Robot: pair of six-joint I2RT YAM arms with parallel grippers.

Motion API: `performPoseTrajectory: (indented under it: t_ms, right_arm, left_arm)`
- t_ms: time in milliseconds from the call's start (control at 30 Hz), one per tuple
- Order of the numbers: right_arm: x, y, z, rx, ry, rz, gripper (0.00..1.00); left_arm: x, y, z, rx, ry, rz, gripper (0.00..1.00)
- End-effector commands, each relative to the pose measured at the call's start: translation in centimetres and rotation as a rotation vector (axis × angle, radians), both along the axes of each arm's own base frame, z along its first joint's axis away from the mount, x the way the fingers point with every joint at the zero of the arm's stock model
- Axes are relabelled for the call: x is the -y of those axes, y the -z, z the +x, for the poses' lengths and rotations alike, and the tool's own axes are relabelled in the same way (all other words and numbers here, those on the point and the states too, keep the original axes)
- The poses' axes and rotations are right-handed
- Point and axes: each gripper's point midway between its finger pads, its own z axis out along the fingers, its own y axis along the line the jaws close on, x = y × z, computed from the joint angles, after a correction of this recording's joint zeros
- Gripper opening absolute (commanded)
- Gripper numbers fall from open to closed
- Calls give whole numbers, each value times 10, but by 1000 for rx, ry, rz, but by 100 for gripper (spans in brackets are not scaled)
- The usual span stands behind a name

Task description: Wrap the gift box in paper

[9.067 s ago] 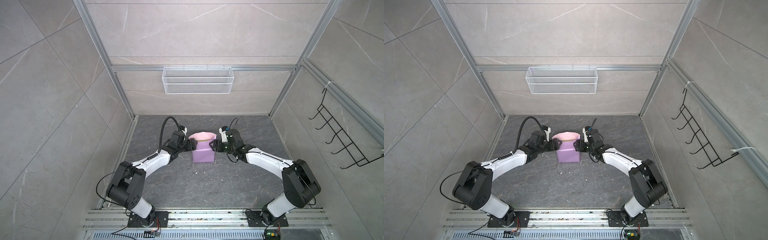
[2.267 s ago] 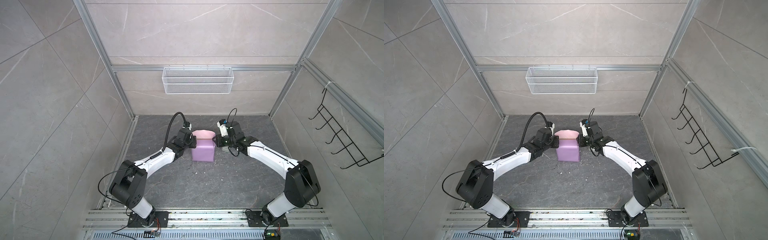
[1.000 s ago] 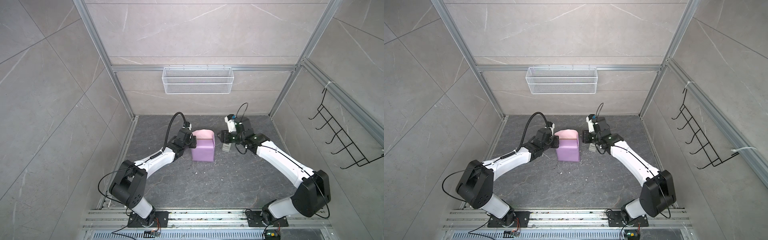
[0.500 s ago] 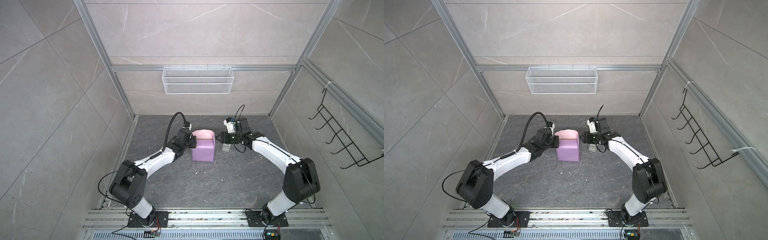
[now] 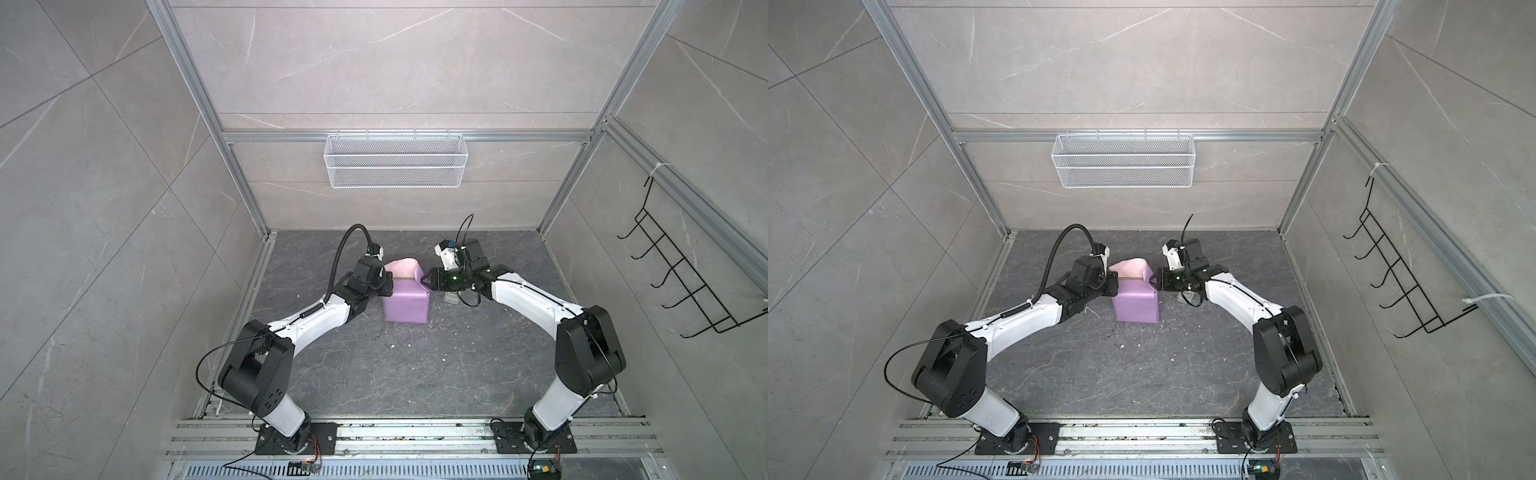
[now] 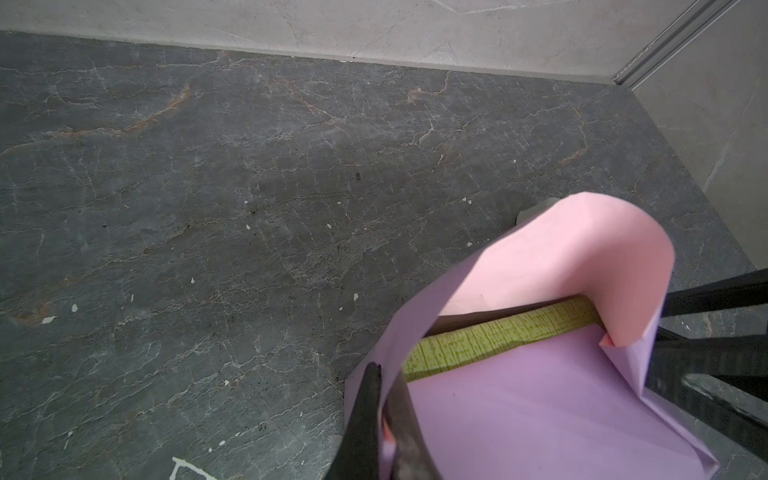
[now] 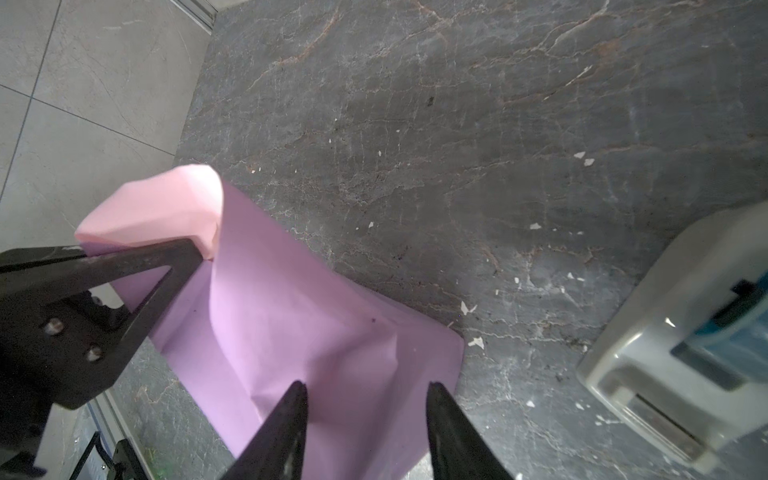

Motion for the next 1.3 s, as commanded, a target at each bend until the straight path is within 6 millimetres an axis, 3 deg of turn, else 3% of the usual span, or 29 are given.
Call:
performPoseTrajectory:
  t_ms: [0,500,800,1033,1267]
  right_arm:
    - [-9,-6,9,13,5,27,49]
    - [-16,12,24,-2,30,37,54]
    - [-13,33,17,-28,50,31,54]
    - [-6,44,10,-32,56,9,54]
    - [-1,49,3,-32,60,0,54]
  left_arm:
    - [1,-10,4,21,4,-11,0]
    - [3,-9,2,17,13,-16,0]
    - [6,-9,1,11,22,-32,0]
    - [9,-20,0,24,33,-56,12]
    - [8,-39,-3,49,43,-77,36]
